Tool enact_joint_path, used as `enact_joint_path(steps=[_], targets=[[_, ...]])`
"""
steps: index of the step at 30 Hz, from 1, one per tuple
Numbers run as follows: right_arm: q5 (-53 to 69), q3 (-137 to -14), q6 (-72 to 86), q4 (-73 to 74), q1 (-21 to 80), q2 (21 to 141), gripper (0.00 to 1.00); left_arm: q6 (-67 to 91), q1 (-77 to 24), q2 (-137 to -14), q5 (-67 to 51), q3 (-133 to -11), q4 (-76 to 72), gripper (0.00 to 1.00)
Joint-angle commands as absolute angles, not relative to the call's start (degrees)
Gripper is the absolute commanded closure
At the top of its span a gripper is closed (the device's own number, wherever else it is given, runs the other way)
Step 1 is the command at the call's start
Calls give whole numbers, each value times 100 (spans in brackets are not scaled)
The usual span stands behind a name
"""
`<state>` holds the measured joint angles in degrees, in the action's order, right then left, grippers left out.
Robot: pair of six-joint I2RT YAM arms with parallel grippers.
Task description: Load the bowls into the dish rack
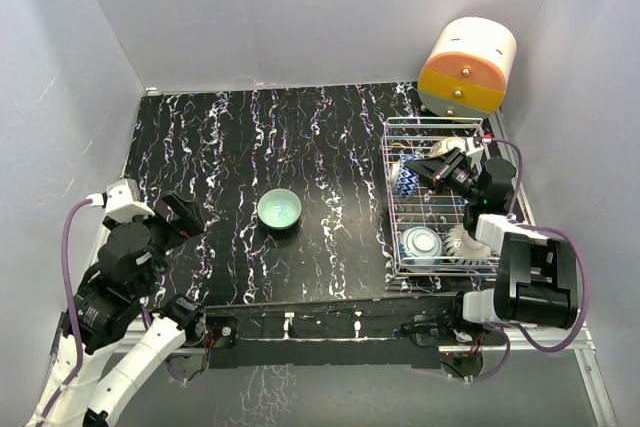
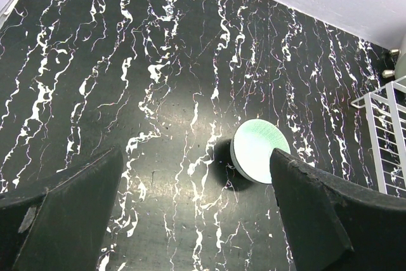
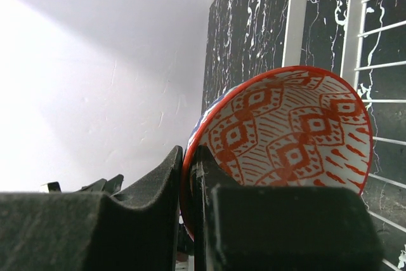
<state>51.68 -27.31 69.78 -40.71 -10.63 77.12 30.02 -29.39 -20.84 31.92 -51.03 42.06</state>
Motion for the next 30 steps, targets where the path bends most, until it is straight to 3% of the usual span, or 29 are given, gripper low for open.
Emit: enact_joint_path(steps=[1,18,23,30], targets=[[5392,-2944,7091,-4816,-1156,7845,91,2935,-2962,-2192,3138,-5302,4138,3],[5361,-3138,6317,-3517,-1592,8887,89,2944,-2956,-2302,3148,-5291,4071,3],[5112,-3203,5675,-2446,-1856,8740,78,2944,-2956,-2337,3138,-5278,4065,3],[5174,-3179,5141,-1856,-2240,8930,72,2952,-2962,-2377,3079,-5241,4019,3]])
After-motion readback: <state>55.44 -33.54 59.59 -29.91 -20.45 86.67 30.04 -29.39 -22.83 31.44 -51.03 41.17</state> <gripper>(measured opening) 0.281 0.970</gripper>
